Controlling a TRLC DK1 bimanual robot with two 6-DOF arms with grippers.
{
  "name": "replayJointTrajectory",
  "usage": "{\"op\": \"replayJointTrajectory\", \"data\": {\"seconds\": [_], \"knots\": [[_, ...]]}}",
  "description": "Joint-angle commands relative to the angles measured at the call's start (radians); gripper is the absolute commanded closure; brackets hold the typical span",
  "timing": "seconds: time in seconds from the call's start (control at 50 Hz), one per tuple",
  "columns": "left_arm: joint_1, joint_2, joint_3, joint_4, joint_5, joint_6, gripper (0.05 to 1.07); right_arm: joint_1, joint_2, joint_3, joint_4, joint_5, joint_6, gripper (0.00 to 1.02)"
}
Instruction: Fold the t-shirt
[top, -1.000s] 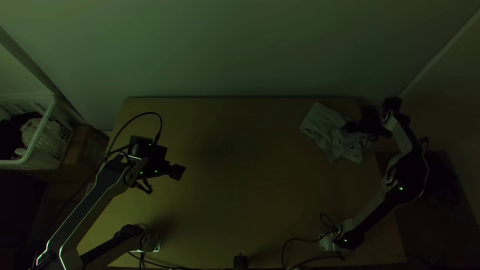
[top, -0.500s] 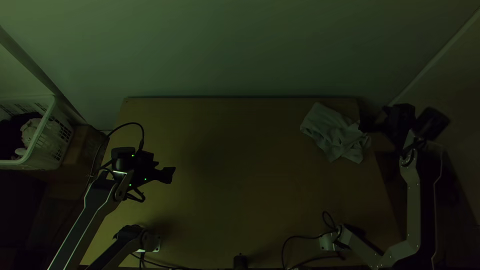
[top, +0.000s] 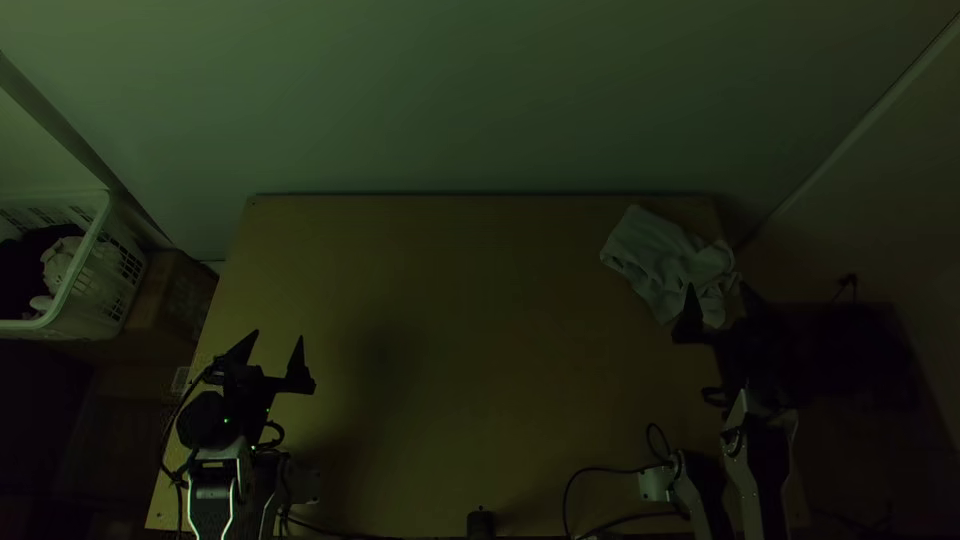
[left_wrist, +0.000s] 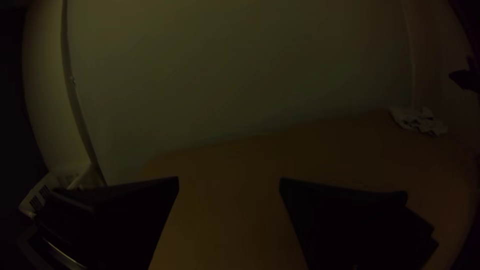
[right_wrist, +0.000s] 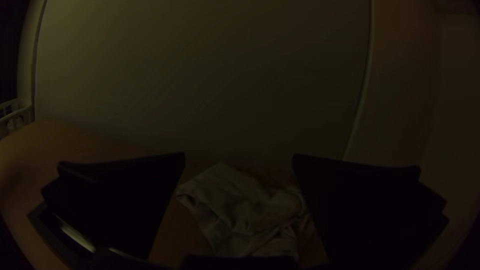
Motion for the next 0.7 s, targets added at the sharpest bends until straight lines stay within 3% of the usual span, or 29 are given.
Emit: {"op": "replayJointTrajectory", "data": {"seconds": [0.0, 0.16, 0.34, 0.68], "knots": [[0.032, -0.052, -0.049, 0.013, -0.005, 0.019, 0.1, 0.031, -0.074, -0.107, 0.098, 0.041, 0.022, 0.05], [0.081, -0.058, -0.097, 0.103, 0.001, 0.016, 0.1, 0.073, -0.216, -0.25, 0.207, 0.062, 0.025, 0.05], [0.08, -0.057, -0.186, 0.232, 0.002, 0.022, 0.1, 0.132, -0.485, -0.365, 0.193, 0.099, 0.017, 0.05], [0.055, -0.057, -0.221, 0.241, 0.038, -0.015, 0.1, 0.151, -0.485, -0.394, 0.133, 0.122, 0.02, 0.04]]}}
